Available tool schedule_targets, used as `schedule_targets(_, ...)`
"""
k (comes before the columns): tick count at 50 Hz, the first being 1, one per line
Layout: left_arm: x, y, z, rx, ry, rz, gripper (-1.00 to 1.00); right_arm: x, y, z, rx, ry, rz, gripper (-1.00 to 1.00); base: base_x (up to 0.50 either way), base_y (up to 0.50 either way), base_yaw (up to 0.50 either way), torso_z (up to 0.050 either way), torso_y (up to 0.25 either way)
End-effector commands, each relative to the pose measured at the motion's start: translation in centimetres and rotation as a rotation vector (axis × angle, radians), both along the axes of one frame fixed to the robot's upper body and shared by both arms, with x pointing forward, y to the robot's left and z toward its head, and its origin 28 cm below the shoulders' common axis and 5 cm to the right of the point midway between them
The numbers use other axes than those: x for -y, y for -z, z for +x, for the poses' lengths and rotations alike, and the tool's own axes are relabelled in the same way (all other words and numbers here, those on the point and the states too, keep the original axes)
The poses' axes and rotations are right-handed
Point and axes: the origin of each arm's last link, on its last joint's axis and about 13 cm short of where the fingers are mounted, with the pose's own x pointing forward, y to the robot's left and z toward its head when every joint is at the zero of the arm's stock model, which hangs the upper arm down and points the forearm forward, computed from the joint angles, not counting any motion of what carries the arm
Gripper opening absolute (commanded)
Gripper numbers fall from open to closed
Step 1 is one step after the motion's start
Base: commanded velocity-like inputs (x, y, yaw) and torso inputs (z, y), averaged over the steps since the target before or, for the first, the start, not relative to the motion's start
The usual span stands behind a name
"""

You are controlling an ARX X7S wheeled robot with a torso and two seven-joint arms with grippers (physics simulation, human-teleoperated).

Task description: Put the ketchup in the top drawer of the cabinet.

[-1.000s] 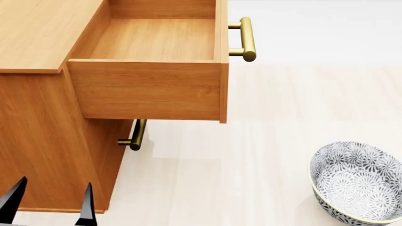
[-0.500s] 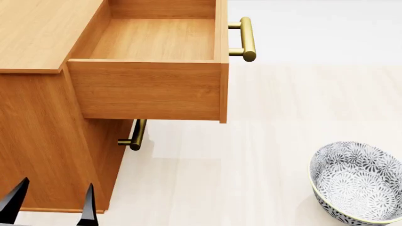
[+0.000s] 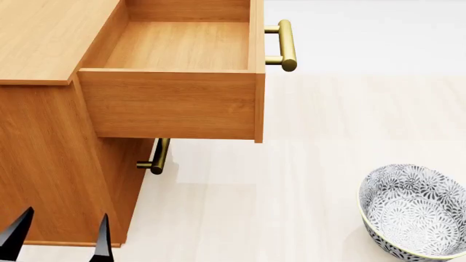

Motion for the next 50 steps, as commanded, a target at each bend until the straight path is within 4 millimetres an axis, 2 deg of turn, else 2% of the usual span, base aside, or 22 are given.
schedule_targets(1, 0.0, 0.2, 0.1, -0.004, 0.000, -0.002, 1.00, -0.1, 0.8, 0.2, -0.029, -0.009, 0.005, 1.00, 0.00, 0.00, 0.00, 0.000, 0.000)
schedule_targets(8, 0.0, 0.2, 0.1, -0.004, -0.001, -0.002, 1.00, -0.1, 1.4, 0.5, -0.046, 0.000, 0.006, 1.00, 0.00, 0.00, 0.00, 0.000, 0.000)
schedule_targets(17, 0.0, 0.2, 0.1, -0.008, -0.003, -0.003, 1.00, -0.1, 1.3, 0.5, -0.033, -0.006, 0.008, 1.00, 0.00, 0.00, 0.00, 0.000, 0.000)
schedule_targets(22, 0.0, 0.3, 0.1, -0.009, -0.003, -0.003, 1.00, 0.2, -0.8, 0.1, 0.036, 0.005, 0.024, 1.00, 0.00, 0.00, 0.00, 0.000, 0.000)
schedule_targets(27, -0.1, 0.4, 0.1, -0.010, -0.004, -0.004, 1.00, 0.1, -1.1, 0.0, 0.033, 0.005, 0.024, 1.00, 0.00, 0.00, 0.00, 0.000, 0.000)
schedule_targets(50, -0.1, 0.4, 0.2, -0.013, -0.004, -0.008, 1.00, 0.2, 3.0, 0.4, -0.096, 0.015, 0.014, 1.00, 0.00, 0.00, 0.00, 0.000, 0.000)
